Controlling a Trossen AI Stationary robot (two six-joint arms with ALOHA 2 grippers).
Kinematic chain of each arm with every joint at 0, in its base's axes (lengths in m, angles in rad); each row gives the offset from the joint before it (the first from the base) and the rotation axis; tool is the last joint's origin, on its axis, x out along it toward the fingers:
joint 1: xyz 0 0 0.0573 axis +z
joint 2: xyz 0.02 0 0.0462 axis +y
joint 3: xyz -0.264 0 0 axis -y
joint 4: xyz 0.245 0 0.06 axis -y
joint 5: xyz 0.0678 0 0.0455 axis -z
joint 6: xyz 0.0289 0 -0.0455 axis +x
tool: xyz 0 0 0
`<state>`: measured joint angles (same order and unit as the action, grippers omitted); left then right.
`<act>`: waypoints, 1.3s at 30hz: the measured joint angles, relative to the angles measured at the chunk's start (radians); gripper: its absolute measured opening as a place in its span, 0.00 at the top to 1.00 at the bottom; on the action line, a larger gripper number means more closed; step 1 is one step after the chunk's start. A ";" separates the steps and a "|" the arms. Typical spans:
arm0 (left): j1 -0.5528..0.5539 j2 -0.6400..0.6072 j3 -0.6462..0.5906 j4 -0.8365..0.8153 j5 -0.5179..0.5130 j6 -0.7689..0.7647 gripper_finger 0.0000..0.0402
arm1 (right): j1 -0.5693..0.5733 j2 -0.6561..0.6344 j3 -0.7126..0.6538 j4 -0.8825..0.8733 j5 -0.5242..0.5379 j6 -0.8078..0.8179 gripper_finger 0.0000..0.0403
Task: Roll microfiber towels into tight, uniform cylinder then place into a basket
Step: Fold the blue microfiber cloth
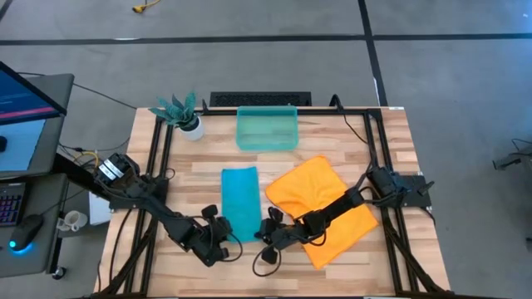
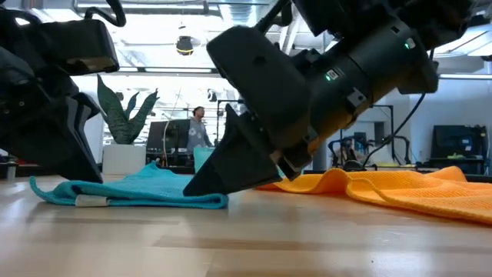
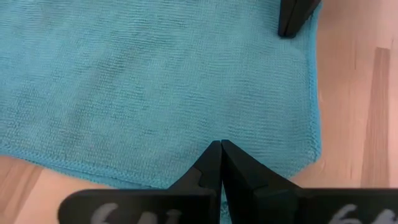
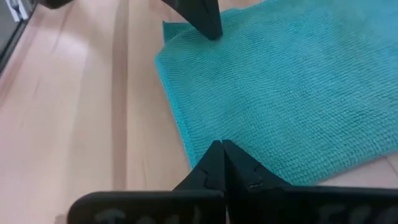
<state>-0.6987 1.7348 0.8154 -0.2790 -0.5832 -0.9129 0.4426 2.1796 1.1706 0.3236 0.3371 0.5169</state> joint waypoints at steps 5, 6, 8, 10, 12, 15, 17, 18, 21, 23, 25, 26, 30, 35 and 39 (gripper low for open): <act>0.000 0.000 0.000 0.000 0.004 0.001 1.00 | -0.014 -0.003 0.002 -0.022 -0.044 0.031 0.97; 0.000 0.000 0.000 0.000 0.006 0.004 1.00 | -0.013 -0.003 0.002 -0.022 -0.044 0.027 0.97; 0.000 0.000 0.000 0.000 0.011 0.017 1.00 | -0.011 -0.003 0.001 -0.014 -0.044 0.009 0.97; -0.002 0.000 0.000 -0.001 0.005 0.034 1.00 | -0.009 -0.002 0.000 0.003 -0.046 -0.001 0.97; -0.012 0.000 0.007 -0.004 -0.019 0.055 1.00 | -0.005 -0.008 -0.002 0.002 -0.049 -0.024 0.97; -0.034 -0.015 0.030 -0.015 -0.061 0.087 1.00 | 0.003 -0.028 -0.003 0.001 -0.050 -0.050 0.96; -0.047 -0.032 0.048 -0.054 -0.079 0.099 1.00 | 0.010 -0.052 -0.003 0.006 -0.048 -0.066 0.95; -0.053 -0.040 0.058 -0.078 -0.086 0.100 1.00 | 0.012 -0.065 -0.003 0.007 -0.047 -0.077 0.95; -0.084 -0.060 0.101 -0.171 -0.113 0.090 1.00 | 0.022 -0.101 -0.003 0.006 -0.044 -0.115 0.95; -0.113 -0.066 0.139 -0.239 -0.132 0.077 1.00 | 0.034 -0.137 -0.003 -0.007 -0.042 -0.150 0.95; -0.145 -0.066 0.181 -0.311 -0.152 0.075 1.00 | 0.052 -0.180 -0.002 -0.027 -0.040 -0.186 0.95; -0.163 -0.066 0.202 -0.338 -0.162 0.086 1.00 | 0.062 -0.200 -0.001 -0.044 -0.031 -0.203 0.96; -0.225 -0.066 0.272 -0.383 -0.178 0.175 1.00 | 0.117 -0.267 -0.002 -0.103 0.072 -0.292 0.96; -0.273 -0.067 0.302 -0.370 -0.185 0.295 1.00 | 0.178 -0.304 -0.001 -0.114 0.135 -0.458 0.94; -0.277 -0.066 0.302 -0.369 -0.182 0.284 1.00 | 0.190 -0.304 -0.002 -0.122 0.135 -0.511 0.91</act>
<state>-0.9760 1.6684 1.1172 -0.6485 -0.7648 -0.6291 0.6321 1.8753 1.1690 0.2011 0.4725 0.0063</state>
